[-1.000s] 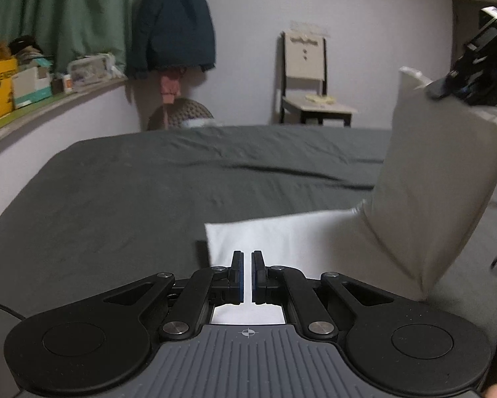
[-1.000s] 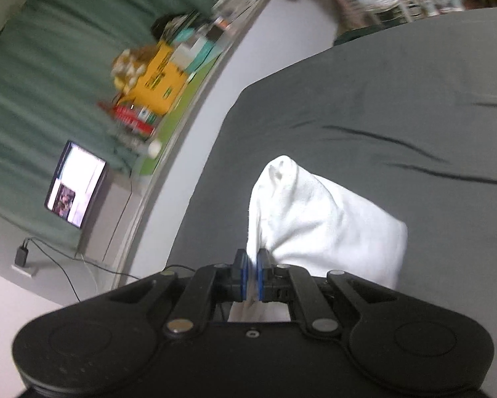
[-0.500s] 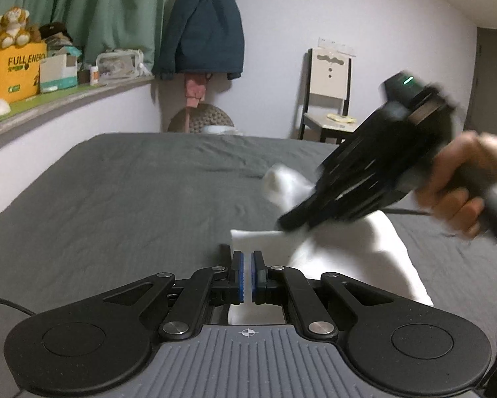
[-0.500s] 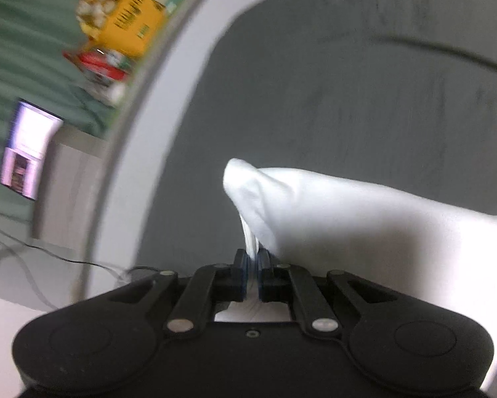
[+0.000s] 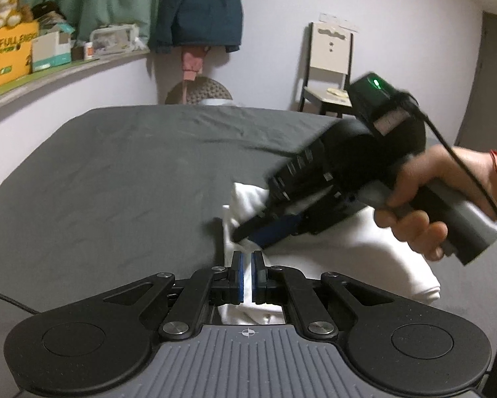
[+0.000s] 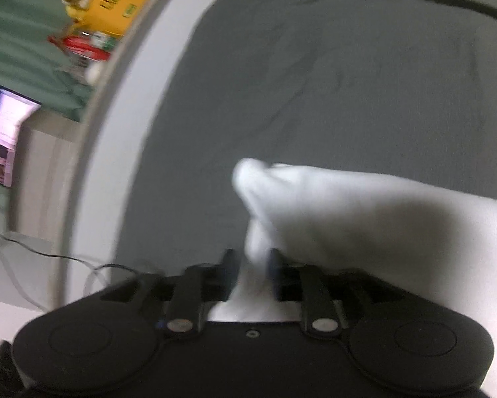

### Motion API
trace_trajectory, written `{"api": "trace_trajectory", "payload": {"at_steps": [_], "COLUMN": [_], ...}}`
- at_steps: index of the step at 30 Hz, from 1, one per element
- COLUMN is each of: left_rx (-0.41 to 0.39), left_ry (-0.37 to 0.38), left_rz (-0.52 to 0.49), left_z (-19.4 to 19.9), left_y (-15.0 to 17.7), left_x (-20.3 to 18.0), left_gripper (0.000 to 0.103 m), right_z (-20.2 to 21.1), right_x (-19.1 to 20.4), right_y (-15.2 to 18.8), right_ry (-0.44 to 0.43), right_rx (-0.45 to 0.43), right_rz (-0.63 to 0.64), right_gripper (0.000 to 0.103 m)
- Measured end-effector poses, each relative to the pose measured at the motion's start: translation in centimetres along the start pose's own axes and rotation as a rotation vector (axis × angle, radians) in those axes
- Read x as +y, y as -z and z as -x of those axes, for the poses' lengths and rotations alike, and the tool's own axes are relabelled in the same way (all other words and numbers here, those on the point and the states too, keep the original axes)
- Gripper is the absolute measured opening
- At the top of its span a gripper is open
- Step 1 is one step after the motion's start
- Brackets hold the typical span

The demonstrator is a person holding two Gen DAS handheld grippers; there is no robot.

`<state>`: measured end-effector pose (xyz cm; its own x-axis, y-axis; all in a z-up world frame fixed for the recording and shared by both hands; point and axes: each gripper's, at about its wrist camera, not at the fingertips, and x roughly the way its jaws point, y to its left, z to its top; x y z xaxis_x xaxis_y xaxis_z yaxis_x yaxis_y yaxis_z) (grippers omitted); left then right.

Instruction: Fold clothes

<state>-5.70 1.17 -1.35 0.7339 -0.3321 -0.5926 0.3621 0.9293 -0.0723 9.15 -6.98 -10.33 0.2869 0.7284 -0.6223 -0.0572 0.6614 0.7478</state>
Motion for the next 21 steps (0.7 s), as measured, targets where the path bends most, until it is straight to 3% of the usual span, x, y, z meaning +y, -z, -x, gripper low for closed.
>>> {"api": "trace_trajectory", "payload": {"at_steps": [3, 7, 12, 21], "left_rx": [0.008, 0.053, 0.072, 0.091], "left_ry": [0.012, 0.002, -0.042, 0.063], "left_rz": [-0.030, -0.041, 0.019, 0.169], "left_z": [-0.1, -1.0, -1.7, -1.8], "left_y": [-0.1, 0.0, 0.1, 0.5], "left_x": [-0.6, -1.1, -1.0, -0.1], "left_gripper": [0.002, 0.001, 0.002, 0.002], "right_z": [1.2, 4.2, 4.7, 4.2], "right_x": [1.1, 1.6, 2.6, 2.3], "right_y": [-0.2, -0.6, -1.2, -0.4], "right_ry": [-0.057, 0.000, 0.196, 0.165], "right_rx": [-0.044, -0.151, -0.137, -0.100], "right_rz": [0.063, 0.157, 0.363, 0.358], "right_gripper": [0.038, 0.040, 0.040, 0.044]}}
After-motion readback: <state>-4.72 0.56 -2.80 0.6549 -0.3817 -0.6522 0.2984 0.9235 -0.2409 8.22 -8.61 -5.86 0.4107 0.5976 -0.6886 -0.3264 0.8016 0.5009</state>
